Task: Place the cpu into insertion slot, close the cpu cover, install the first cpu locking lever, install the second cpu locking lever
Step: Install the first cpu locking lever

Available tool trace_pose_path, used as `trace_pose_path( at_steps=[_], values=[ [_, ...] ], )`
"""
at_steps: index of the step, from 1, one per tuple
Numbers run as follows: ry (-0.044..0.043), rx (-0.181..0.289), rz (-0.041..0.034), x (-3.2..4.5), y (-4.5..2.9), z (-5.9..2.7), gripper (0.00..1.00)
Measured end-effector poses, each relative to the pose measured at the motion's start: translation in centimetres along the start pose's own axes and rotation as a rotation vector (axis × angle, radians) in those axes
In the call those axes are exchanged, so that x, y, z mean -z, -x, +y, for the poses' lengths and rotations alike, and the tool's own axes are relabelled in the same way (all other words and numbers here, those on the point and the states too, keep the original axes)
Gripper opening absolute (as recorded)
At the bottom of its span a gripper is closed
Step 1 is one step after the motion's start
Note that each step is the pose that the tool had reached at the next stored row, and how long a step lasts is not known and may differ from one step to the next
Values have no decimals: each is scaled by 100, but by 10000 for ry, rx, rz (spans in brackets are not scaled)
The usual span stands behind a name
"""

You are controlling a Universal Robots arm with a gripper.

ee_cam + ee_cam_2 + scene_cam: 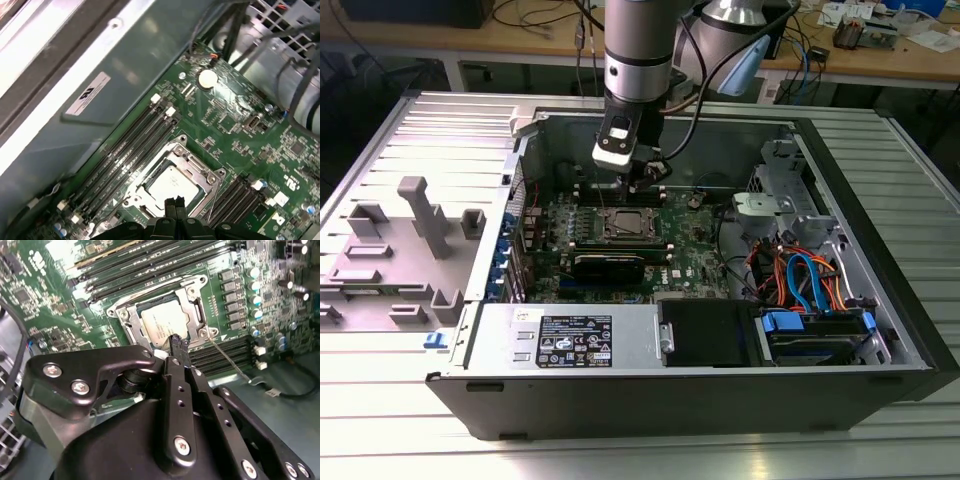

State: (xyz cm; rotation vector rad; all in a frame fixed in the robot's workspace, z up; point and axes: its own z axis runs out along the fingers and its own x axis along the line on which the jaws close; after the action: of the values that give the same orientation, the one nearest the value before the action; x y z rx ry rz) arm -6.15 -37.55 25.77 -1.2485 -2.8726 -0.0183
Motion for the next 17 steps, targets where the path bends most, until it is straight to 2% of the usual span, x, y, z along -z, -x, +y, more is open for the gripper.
trace_pose_path(
  at_steps=[3, 17],
  values=[
    [-4, 286, 2, 0, 0, 0, 11],
    [-5, 389, 3, 0, 0, 0, 11]
  ],
)
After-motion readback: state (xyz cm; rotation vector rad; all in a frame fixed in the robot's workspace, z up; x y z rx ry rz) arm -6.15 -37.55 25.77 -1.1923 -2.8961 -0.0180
